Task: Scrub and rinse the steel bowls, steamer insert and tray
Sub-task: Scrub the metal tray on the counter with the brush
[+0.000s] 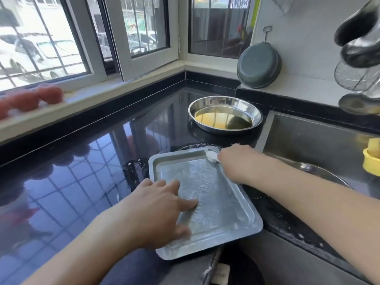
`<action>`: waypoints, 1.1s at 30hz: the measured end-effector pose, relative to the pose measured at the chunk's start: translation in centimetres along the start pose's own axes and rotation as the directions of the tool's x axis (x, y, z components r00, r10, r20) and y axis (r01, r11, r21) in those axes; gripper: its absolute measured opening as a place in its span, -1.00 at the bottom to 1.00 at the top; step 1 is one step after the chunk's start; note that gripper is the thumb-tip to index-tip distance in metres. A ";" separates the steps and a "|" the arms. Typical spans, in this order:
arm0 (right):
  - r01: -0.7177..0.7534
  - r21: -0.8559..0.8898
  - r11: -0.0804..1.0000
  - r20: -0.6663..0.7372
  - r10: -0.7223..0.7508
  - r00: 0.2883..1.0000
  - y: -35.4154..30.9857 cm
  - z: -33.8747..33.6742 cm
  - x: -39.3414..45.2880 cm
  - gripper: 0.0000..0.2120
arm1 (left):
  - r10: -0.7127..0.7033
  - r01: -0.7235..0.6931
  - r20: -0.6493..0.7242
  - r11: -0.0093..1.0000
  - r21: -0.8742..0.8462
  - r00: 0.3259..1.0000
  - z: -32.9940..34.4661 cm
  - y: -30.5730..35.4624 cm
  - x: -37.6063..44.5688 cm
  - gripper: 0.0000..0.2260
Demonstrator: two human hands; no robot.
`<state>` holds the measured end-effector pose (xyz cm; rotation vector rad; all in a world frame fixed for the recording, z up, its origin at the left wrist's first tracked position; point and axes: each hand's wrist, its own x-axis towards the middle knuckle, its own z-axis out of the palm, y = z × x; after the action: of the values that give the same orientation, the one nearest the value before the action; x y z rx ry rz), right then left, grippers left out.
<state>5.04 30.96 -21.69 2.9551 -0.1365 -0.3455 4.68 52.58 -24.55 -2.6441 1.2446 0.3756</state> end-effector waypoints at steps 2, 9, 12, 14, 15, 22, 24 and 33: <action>0.035 -0.029 0.999 0.036 -0.034 0.999 -0.8 -0.1 -0.2 -0.78 | -0.002 0.001 -0.027 1.000 -0.020 1.000 0.0 0.1 0.3 -0.36; 0.024 -0.049 0.998 0.101 -0.019 0.995 -1.2 0.8 -3.9 -0.68 | 0.044 -0.051 -0.035 0.971 -0.234 0.998 0.7 -1.2 1.1 -0.34; -0.031 0.062 0.998 -0.012 0.031 0.999 -1.6 0.4 -0.2 -0.90 | 0.067 -0.076 -0.048 0.974 -0.213 0.997 0.5 -1.1 1.2 -0.34; -0.036 0.134 0.990 -0.052 0.044 0.998 -1.7 0.6 1.2 -0.79 | 0.065 -0.075 -0.050 0.974 -0.212 0.997 0.5 -1.1 1.1 -0.33; -0.035 0.148 0.988 -0.054 0.043 0.998 -1.8 0.8 1.1 -0.76 | 0.070 -0.080 -0.054 0.974 -0.210 0.996 0.5 -1.1 1.1 -0.33; -0.074 0.184 0.980 -0.050 0.084 0.995 -1.0 2.3 -0.3 -0.89 | 0.096 -0.104 -0.048 0.969 -0.224 0.994 0.5 -1.1 1.3 -0.32; -0.092 0.215 0.972 -0.079 0.111 0.991 -1.7 2.1 0.1 -0.89 | 0.098 -0.104 -0.038 0.966 -0.236 0.994 0.5 -1.1 1.3 -0.32; -0.200 0.216 0.956 -0.003 0.205 0.979 -2.0 1.2 1.1 -0.90 | 0.097 -0.098 -0.016 0.965 -0.245 0.995 0.1 -0.8 0.9 -0.34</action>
<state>5.98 32.58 -23.47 3.1164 -0.5000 -0.2801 5.87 52.46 -24.88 -2.7921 1.4176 0.5754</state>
